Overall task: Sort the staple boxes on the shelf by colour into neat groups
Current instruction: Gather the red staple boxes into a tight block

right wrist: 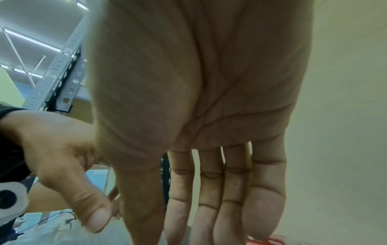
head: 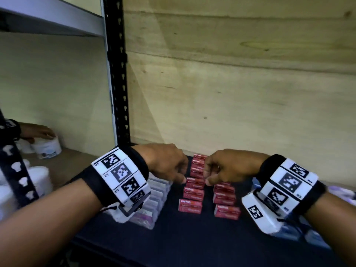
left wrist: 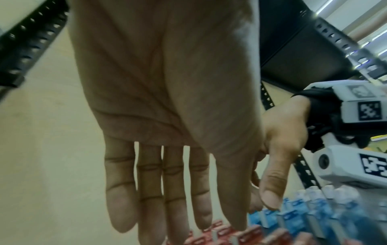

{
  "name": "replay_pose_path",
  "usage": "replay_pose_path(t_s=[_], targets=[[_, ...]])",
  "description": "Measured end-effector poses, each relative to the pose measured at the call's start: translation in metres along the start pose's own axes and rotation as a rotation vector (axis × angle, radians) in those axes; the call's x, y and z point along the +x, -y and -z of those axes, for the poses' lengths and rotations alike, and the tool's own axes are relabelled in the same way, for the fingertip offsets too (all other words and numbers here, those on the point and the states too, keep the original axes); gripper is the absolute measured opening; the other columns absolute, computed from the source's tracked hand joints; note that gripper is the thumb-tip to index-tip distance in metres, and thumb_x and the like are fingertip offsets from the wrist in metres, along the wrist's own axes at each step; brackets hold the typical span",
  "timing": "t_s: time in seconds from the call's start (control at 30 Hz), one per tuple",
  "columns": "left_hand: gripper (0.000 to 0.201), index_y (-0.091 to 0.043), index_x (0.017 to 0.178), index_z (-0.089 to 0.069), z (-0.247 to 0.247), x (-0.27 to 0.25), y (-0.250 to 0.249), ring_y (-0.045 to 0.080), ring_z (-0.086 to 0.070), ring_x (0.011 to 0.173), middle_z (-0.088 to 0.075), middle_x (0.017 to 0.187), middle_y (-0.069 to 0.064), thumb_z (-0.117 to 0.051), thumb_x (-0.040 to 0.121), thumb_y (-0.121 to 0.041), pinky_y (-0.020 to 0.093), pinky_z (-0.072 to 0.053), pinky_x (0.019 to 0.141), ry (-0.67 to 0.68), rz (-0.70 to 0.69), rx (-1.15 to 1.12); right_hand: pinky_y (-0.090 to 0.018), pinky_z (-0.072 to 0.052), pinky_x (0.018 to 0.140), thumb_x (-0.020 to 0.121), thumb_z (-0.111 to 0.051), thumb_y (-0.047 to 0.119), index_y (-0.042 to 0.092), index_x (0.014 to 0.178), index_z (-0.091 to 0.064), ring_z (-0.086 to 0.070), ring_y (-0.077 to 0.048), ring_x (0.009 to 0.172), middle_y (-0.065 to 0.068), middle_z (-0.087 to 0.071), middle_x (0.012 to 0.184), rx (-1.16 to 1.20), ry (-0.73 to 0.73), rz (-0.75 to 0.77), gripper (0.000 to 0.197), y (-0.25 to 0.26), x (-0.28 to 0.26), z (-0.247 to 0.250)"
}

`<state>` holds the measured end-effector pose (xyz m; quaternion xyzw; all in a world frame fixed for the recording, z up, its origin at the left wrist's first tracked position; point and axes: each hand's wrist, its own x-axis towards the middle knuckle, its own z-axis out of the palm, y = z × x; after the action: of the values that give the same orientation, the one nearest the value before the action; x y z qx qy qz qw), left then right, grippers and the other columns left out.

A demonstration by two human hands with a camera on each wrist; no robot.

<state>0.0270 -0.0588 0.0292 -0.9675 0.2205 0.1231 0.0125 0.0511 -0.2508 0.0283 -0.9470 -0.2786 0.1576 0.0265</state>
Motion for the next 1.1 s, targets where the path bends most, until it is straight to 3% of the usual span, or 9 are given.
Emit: replay_pose_path(t_s=[0.1, 0.2, 0.33, 0.43, 0.53, 0.67, 0.83, 0.97, 1.1], targets=[[0.027, -0.025, 0.103, -0.063, -0.014, 0.003, -0.021, 0.014, -0.061, 0.091, -0.066, 0.099, -0.008, -0.067, 0.087, -0.046, 0.034, -0.052, 0.084, 0.013, -0.016, 0.016, -0.027, -0.050, 0.079, 0.085, -0.072, 0.040, 0.029, 0.098, -0.068, -0.062, -0.006, 0.083, 0.013, -0.068, 0.090, 0.007, -0.004, -0.030, 0.018, -0.012, -0.017, -0.016], [0.025, -0.029, 0.098, -0.059, -0.025, 0.001, -0.035, 0.014, -0.060, 0.091, -0.062, 0.097, -0.011, -0.070, 0.084, -0.047, 0.034, -0.052, 0.082, 0.011, 0.011, 0.026, -0.028, -0.051, 0.081, 0.085, -0.072, 0.041, 0.028, 0.100, -0.067, -0.063, -0.007, 0.086, 0.013, -0.068, 0.092, 0.010, -0.020, -0.052, 0.020, -0.019, -0.032, -0.028], [0.026, -0.033, 0.099, -0.055, -0.035, 0.000, -0.047, 0.013, -0.056, 0.089, -0.051, 0.090, -0.015, -0.072, 0.083, -0.044, 0.029, -0.043, 0.072, 0.002, 0.053, 0.052, -0.026, -0.051, 0.078, 0.084, -0.074, 0.040, 0.027, 0.100, -0.066, -0.064, -0.010, 0.087, 0.011, -0.069, 0.094, 0.011, -0.034, -0.070, 0.022, -0.023, -0.043, -0.041], [0.030, -0.031, 0.111, -0.060, -0.040, 0.000, -0.053, 0.013, -0.057, 0.093, -0.048, 0.087, -0.015, -0.073, 0.085, -0.039, 0.030, -0.046, 0.075, 0.009, 0.076, 0.070, -0.024, -0.046, 0.075, 0.084, -0.075, 0.038, 0.030, 0.098, -0.064, -0.060, -0.010, 0.085, 0.013, -0.064, 0.092, -0.010, -0.042, -0.087, 0.020, -0.023, -0.048, -0.049], [0.034, -0.028, 0.119, -0.060, -0.045, -0.002, -0.056, 0.018, -0.060, 0.102, -0.057, 0.098, -0.009, -0.071, 0.087, -0.034, 0.034, -0.051, 0.086, 0.032, 0.087, 0.110, -0.028, -0.050, 0.081, 0.082, -0.076, 0.038, 0.032, 0.097, -0.064, -0.060, -0.012, 0.090, 0.013, -0.061, 0.093, -0.052, -0.042, -0.106, 0.020, -0.022, -0.052, -0.054], [0.031, -0.023, 0.123, -0.060, -0.052, -0.004, -0.061, 0.023, -0.060, 0.107, -0.060, 0.121, 0.002, -0.065, 0.093, -0.027, 0.035, -0.049, 0.087, 0.014, 0.093, 0.128, -0.031, -0.051, 0.084, 0.085, -0.074, 0.034, 0.031, 0.094, -0.060, -0.061, -0.016, 0.093, 0.010, -0.061, 0.096, -0.085, -0.051, -0.122, 0.017, -0.021, -0.054, -0.062], [0.029, -0.027, 0.123, -0.062, -0.064, -0.014, -0.062, 0.023, -0.061, 0.108, -0.063, 0.121, 0.002, -0.060, 0.094, -0.025, 0.036, -0.050, 0.093, -0.096, 0.014, 0.046, -0.027, -0.044, 0.071, 0.089, -0.068, 0.030, 0.028, 0.095, -0.061, -0.058, -0.016, 0.086, 0.011, -0.058, 0.088, -0.094, -0.052, -0.124, 0.010, -0.013, -0.068, -0.064], [0.027, -0.031, 0.122, -0.061, -0.090, -0.020, -0.063, 0.017, -0.055, 0.116, -0.059, 0.123, -0.005, -0.056, 0.096, -0.027, 0.035, -0.045, 0.100, -0.264, -0.079, -0.094, -0.029, -0.048, 0.075, 0.094, -0.060, 0.032, 0.027, 0.104, -0.062, -0.059, -0.015, 0.087, 0.008, -0.061, 0.093, -0.097, -0.114, -0.113, 0.011, -0.001, -0.093, -0.066], [0.028, -0.032, 0.125, -0.058, -0.119, -0.026, -0.061, 0.013, -0.051, 0.117, -0.053, 0.122, -0.009, -0.051, 0.098, -0.028, 0.032, -0.040, 0.103, -0.417, -0.119, -0.293, -0.025, -0.042, 0.070, 0.093, -0.058, 0.035, 0.031, 0.101, -0.061, -0.057, -0.009, 0.084, 0.014, -0.061, 0.091, -0.037, -0.262, -0.122, 0.010, 0.009, -0.118, -0.078]])
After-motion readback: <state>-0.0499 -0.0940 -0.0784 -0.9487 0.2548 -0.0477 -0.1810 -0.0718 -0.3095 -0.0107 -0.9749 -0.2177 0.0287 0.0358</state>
